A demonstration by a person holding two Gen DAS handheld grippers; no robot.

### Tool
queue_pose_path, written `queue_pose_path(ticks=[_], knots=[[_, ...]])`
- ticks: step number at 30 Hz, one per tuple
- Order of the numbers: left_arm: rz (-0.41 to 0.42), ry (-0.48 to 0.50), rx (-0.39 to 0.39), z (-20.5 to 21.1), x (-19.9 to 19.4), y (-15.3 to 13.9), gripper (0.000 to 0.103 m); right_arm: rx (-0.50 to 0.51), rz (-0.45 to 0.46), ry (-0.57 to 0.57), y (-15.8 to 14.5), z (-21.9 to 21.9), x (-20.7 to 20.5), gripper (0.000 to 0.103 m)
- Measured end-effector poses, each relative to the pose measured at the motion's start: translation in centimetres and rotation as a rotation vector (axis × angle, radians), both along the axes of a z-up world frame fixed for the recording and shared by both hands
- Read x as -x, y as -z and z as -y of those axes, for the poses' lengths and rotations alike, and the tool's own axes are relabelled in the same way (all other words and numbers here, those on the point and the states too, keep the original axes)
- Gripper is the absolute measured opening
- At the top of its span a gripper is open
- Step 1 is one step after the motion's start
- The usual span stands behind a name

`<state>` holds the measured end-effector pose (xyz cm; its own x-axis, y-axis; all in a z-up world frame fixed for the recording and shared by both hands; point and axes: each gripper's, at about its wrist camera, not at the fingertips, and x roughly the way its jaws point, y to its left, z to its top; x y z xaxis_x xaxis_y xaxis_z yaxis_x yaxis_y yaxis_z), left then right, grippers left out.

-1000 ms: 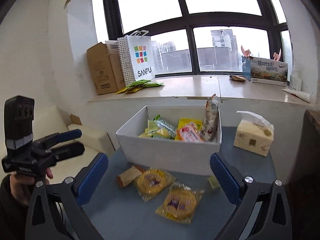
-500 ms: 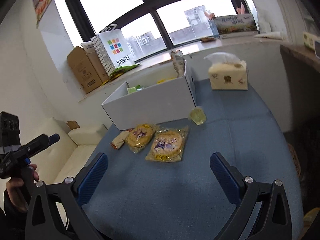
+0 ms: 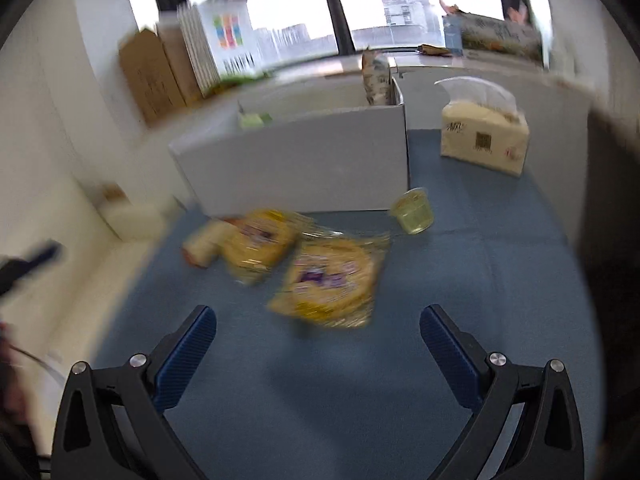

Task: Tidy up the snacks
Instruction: 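Grasp the round yellow Lay's cracker pack with the right tool, then carry the cracker pack into the box while the left tool carries the cream bag there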

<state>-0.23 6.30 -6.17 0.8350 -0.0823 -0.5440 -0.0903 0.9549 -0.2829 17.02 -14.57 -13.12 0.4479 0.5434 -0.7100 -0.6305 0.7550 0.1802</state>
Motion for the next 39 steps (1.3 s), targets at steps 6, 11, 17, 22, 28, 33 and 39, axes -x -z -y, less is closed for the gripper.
queue_pose_path(ticks=[6,11,17,22,28,33,39], knots=[[-0.023,-0.015,0.013,-0.5,0.0,0.8,0.103,0.146,-0.035,-0.015,2.8,-5.1,-3.1,0.103],[-0.033,-0.024,0.018,-0.9,0.1,1.3,0.103,0.246,-0.018,0.007,4.7,-7.1,-4.2,0.103],[-0.052,-0.026,0.02,-0.8,-0.1,2.0,0.103,0.238,-0.062,0.025,5.6,-7.3,-4.9,0.103],[-0.086,-0.025,0.016,-0.6,-0.6,2.9,0.103,0.219,-0.034,0.035,5.6,-7.0,-4.4,0.103],[-0.104,-0.023,0.004,-0.2,-0.9,3.3,0.103,0.211,-0.031,0.028,4.9,-6.4,-4.0,0.082],[-0.116,-0.03,-0.003,-0.6,-1.3,3.8,0.103,0.125,-0.063,0.054,4.3,-4.4,-3.2,0.076],[-0.174,0.001,-0.045,-2.3,-5.2,6.1,0.103,0.027,-0.035,0.029,1.6,-2.0,0.2,0.077]])
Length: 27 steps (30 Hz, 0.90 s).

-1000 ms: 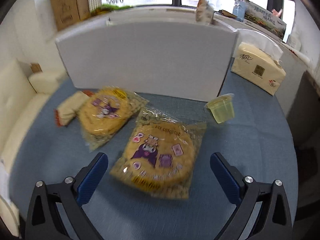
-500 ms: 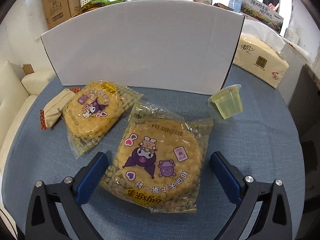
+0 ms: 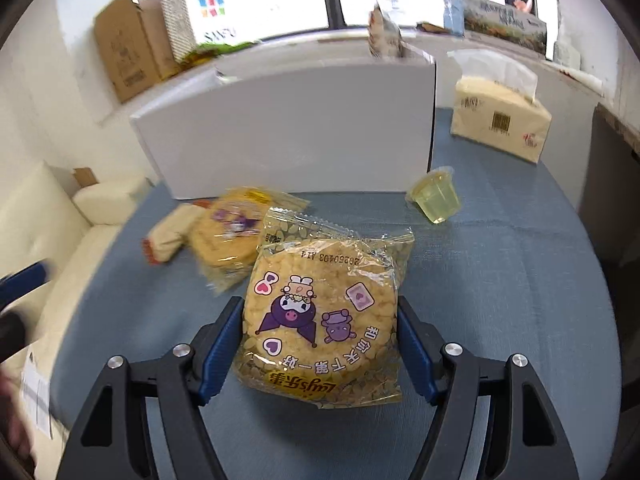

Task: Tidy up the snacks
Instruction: 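Carry the cracker pack into the box while the left tool carries the cream bag there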

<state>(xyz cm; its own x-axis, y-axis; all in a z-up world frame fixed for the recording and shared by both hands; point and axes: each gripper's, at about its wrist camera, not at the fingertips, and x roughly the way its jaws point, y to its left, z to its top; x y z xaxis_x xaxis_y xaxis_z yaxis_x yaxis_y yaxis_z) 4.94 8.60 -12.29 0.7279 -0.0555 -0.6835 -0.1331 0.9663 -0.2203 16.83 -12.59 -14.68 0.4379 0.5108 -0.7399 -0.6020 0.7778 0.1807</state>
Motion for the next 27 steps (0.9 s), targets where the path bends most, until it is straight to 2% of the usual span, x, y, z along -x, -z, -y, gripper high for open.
queue_pose_path(ticks=[2,5,9,12,13,15,18,22,27], knots=[[-0.038,0.009,-0.013,-1.0,-2.2,1.1,0.103,-0.017,0.028,-0.015,-1.1,0.9,1.2,0.077],[-0.079,-0.002,-0.105,-2.2,-5.2,2.4,0.103,-0.034,0.046,-0.011,-2.2,2.3,2.4,0.077],[-0.14,0.018,-0.138,-3.7,-8.6,4.1,0.102,-0.049,0.037,0.005,-2.8,3.3,2.6,0.077],[-0.192,0.037,-0.117,-4.7,-10.3,5.6,0.101,-0.049,0.027,0.025,-2.0,3.3,2.4,0.077],[-0.205,0.042,-0.105,-4.9,-10.6,6.0,0.094,-0.048,0.016,0.033,-1.9,3.3,2.4,0.077],[-0.188,0.044,-0.127,-5.0,-10.8,6.1,0.082,-0.053,-0.007,0.046,-1.7,3.4,2.0,0.077],[-0.178,0.058,-0.155,-5.0,-10.5,5.8,0.049,-0.056,-0.011,0.045,-1.6,3.4,1.9,0.077],[-0.104,0.022,-0.082,-5.8,-8.3,4.8,0.048,-0.058,-0.022,0.04,-1.4,3.5,1.9,0.077],[0.031,-0.003,-0.019,-5.7,-4.1,1.5,0.048,-0.065,-0.018,0.038,-1.3,3.3,1.7,0.077]])
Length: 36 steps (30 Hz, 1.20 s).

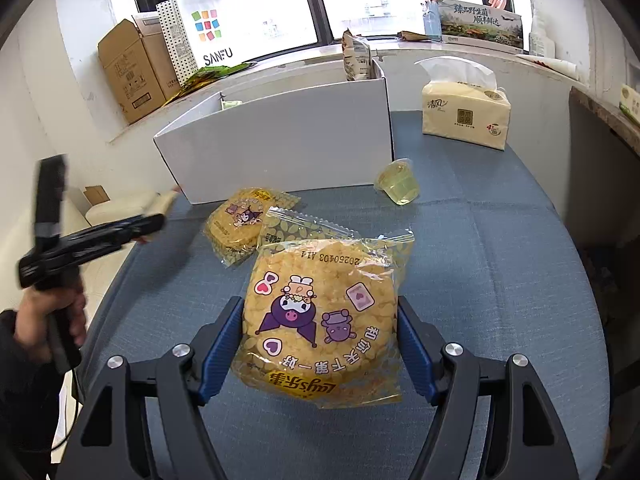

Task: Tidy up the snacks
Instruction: 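Carry the cracker pack into the box while the left tool carries the cream bag there, then open both tools over the box and move them back to the table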

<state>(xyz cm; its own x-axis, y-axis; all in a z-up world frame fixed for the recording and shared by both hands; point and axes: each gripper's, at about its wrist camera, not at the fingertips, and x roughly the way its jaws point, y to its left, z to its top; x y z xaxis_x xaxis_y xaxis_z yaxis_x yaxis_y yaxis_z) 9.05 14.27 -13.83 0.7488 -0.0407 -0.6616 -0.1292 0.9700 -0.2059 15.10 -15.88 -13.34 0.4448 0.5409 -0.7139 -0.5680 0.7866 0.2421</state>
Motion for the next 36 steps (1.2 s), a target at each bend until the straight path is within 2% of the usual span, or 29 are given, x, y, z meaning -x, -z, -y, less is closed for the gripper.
queue_pose_path(ticks=[3,7,10,14,17,19,22,26,27,29,30,31,32,36], knots=[[0.096,0.008,0.076,0.0,2.1,-2.4,0.048,-0.027,0.008,-0.003,-0.3,-0.1,-0.1,0.077],[0.182,0.009,0.153,-0.2,2.4,-5.1,0.048,-0.07,0.036,-0.014,-2.1,-0.7,-1.4,0.077],[0.223,0.026,0.133,0.1,0.9,-7.7,0.048,-0.125,0.075,-0.035,-4.6,-1.6,-3.2,0.077],[0.269,0.028,0.075,0.2,-2.8,-11.3,0.048,-0.126,0.162,-0.046,-8.7,-4.0,-7.0,0.077],[0.258,0.003,0.055,-0.8,-6.3,-12.7,0.048,-0.113,0.212,-0.06,-10.9,-6.2,-10.3,0.077],[0.221,-0.012,0.04,-1.5,-9.2,-12.9,0.048,-0.087,0.202,-0.049,-11.4,-7.9,-12.9,0.077],[0.155,-0.022,0.004,-1.9,-13.2,-12.2,0.048,-0.034,0.172,-0.034,-11.2,-10.1,-16.9,0.077],[0.103,-0.045,-0.048,-2.3,-16.7,-11.0,0.049,0.075,0.199,-0.066,-10.3,-12.7,-19.8,0.077],[0.079,-0.051,-0.064,-2.4,-17.6,-10.7,0.051,0.094,0.194,-0.072,-9.9,-13.3,-20.5,0.077],[0.022,-0.068,-0.08,-2.6,-18.9,-9.8,0.07,0.118,0.192,-0.071,-9.4,-13.9,-21.5,0.079],[-0.015,-0.087,-0.083,-2.8,-19.5,-9.3,0.098,0.119,0.191,-0.069,-9.2,-13.9,-21.6,0.082],[-0.022,-0.103,-0.084,-2.9,-19.5,-9.0,0.103,0.118,0.18,-0.063,-9.1,-14.1,-21.9,0.097],[-0.014,-0.109,-0.081,-3.1,-19.3,-8.8,0.103,0.123,0.166,-0.048,-8.9,-14.2,-22.2,0.103],[-0.027,-0.123,-0.1,-3.1,-18.5,-8.3,0.103,0.109,0.156,-0.016,-8.5,-13.5,-21.9,0.103]])
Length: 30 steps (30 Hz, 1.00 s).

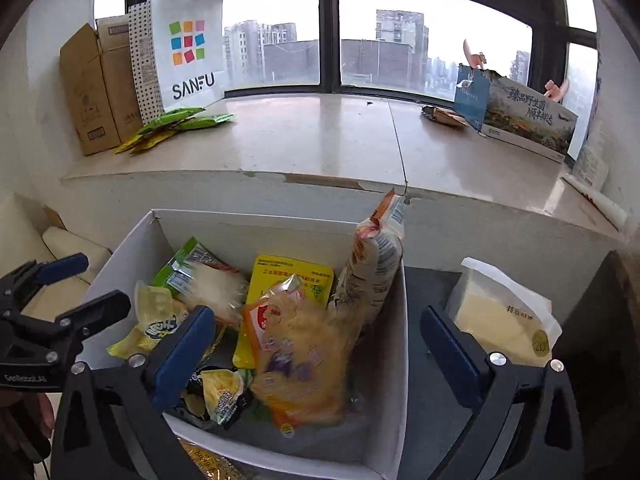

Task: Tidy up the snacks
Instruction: 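Open both tools over the box and move them back to the table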

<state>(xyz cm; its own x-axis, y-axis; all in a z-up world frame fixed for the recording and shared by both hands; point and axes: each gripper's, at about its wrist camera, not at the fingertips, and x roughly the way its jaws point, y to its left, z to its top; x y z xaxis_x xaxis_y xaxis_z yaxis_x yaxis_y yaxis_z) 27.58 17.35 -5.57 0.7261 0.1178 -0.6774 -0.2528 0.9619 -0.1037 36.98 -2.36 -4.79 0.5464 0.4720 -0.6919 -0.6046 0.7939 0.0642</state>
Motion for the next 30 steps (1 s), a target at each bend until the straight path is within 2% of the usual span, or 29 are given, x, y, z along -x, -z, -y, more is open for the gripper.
queue_pose_path(ticks=[2,5,9,12,16,19,22,25,30], knots=[[0.004,0.02,-0.001,0.2,0.6,0.1,0.103,-0.027,0.003,-0.004,-0.2,0.3,0.5,0.103],[0.017,0.03,-0.002,0.6,2.1,-0.2,0.103,-0.032,0.072,0.0,-1.0,0.6,2.1,0.103],[0.093,0.068,0.024,1.5,5.2,-1.7,0.103,-0.072,0.147,-0.038,-2.6,1.9,4.8,0.103],[0.142,0.105,-0.006,3.0,8.1,-3.1,0.103,-0.105,0.178,-0.065,-3.4,3.4,7.5,0.103],[0.196,0.16,0.031,4.9,11.9,-4.3,0.103,-0.098,0.237,-0.096,-3.6,5.5,11.5,0.103],[0.222,0.207,0.04,6.7,14.9,-4.2,0.103,-0.128,0.238,-0.108,-3.6,7.2,13.8,0.103],[0.234,0.212,0.038,8.3,17.9,-3.7,0.103,-0.17,0.23,-0.114,-3.6,9.5,16.2,0.103],[0.236,0.209,0.069,9.4,20.6,-2.8,0.103,-0.19,0.214,-0.099,-3.2,11.7,18.5,0.103],[0.182,0.227,0.114,11.1,23.7,-0.3,0.103,-0.233,0.187,-0.048,-2.1,15.5,21.9,0.103]])
